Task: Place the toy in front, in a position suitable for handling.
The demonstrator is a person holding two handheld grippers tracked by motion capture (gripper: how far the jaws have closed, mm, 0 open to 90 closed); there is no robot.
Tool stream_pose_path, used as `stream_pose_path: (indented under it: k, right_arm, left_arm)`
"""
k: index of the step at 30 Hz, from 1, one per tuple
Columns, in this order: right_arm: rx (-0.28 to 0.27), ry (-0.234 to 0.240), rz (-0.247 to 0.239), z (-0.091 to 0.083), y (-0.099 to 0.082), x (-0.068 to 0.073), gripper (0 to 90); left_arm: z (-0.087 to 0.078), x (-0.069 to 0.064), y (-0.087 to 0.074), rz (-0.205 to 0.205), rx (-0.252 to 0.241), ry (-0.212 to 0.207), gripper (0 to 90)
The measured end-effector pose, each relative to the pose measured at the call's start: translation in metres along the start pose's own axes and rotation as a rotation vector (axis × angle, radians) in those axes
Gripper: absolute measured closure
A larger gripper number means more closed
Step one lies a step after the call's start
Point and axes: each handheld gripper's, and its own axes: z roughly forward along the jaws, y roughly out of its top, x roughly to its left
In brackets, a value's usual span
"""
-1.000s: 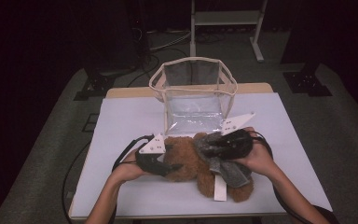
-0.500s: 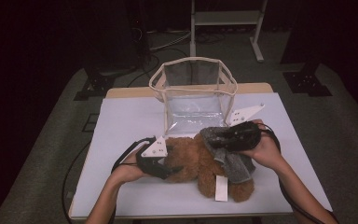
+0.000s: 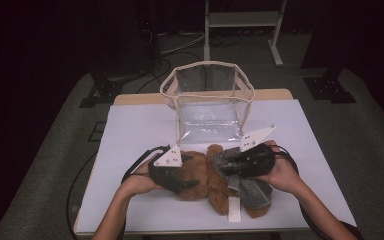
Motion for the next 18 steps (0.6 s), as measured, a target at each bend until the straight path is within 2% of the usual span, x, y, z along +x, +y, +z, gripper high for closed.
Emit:
stream_pose_path:
  k: [2, 7, 9, 12, 15, 18]
  right_arm:
    - [-0.025, 0.002, 0.018, -0.006, 0.002, -0.005, 68.9]
    - [-0.048, -0.025, 0.054, -0.016, 0.005, -0.021, 68.4]
    - [-0.046, -0.011, 0.064, -0.014, 0.004, -0.023, 68.5]
    - [-0.022, 0.015, 0.065, -0.003, -0.003, -0.018, 68.9]
    - [-0.022, 0.036, 0.066, 0.001, -0.009, -0.011, 69.1]
    - [-0.021, 0.053, 0.057, -0.001, -0.013, -0.003, 69.0]
  left_arm:
    - [0.0, -0.002, -0.001, 0.003, 0.011, -0.006, 26.3]
    - [-0.002, -0.003, -0.001, 0.019, 0.023, -0.018, 27.9]
    - [-0.003, -0.003, -0.002, 0.025, 0.024, -0.024, 27.7]
    - [-0.005, -0.002, 0.001, 0.019, 0.015, -0.018, 24.2]
    - [-0.006, 0.0, 0.005, -0.011, -0.009, -0.006, 20.0]
    - [-0.001, -0.002, 0.004, -0.007, 0.002, -0.027, 19.7]
